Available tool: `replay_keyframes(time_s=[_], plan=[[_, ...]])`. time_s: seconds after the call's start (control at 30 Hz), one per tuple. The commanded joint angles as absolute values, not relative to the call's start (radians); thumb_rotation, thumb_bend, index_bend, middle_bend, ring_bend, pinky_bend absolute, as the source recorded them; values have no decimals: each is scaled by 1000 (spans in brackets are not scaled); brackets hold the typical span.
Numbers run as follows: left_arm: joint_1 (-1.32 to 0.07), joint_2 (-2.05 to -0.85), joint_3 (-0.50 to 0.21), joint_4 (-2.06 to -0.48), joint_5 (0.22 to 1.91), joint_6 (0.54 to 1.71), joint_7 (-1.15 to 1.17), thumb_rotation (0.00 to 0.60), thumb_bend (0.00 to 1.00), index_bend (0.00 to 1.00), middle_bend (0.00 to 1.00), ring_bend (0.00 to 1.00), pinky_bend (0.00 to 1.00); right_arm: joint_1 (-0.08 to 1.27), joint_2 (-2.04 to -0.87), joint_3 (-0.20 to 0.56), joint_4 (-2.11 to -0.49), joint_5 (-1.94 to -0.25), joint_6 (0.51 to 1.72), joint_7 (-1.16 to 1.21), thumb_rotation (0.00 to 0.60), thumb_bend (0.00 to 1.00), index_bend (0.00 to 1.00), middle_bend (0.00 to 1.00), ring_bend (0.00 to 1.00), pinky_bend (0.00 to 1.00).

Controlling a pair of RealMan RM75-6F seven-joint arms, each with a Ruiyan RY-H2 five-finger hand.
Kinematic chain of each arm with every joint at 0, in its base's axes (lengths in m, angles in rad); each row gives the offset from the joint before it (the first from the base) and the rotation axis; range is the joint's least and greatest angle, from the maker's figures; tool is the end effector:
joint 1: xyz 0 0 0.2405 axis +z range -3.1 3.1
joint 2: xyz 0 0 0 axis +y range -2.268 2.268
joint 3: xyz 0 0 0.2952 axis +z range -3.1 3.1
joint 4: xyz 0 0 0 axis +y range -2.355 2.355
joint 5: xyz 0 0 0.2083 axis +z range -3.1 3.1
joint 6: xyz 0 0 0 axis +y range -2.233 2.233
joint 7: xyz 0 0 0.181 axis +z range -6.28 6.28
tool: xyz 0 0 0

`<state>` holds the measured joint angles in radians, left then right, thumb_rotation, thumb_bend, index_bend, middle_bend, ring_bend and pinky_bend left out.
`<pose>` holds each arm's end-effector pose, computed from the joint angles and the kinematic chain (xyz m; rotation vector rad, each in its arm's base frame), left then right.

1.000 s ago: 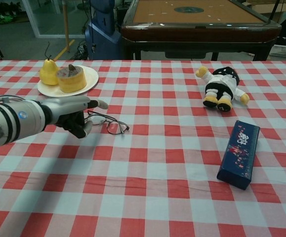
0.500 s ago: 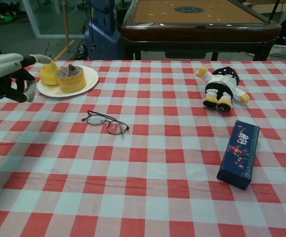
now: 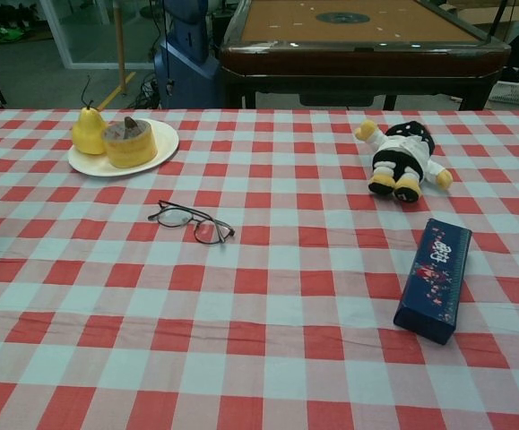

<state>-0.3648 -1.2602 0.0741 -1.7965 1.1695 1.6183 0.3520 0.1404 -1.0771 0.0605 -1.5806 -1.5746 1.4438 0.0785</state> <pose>-0.2938 0.2732 0.1265 -1.3498 -0.8894 -0.8298 -0.3310 -0.2419 0.1853 1.4913 -0.8647 0.9670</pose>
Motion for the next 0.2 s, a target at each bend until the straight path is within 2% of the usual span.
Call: replay_keyframes(time_s=[0.03, 0.2], plan=[[-310, -1239, 104, -1823, 1217, 1661, 357, 600, 587, 22, 309, 298, 408, 146, -1084, 60, -1575, -1581, 1442, 84, 600, 448, 0, 262, 132, 190], [-249, -1234, 115, -1836, 1275, 1696, 339, 600, 588, 22, 308, 298, 407, 157, -1097, 55, -1571, -1595, 1435, 82, 600, 448, 0, 262, 131, 190]])
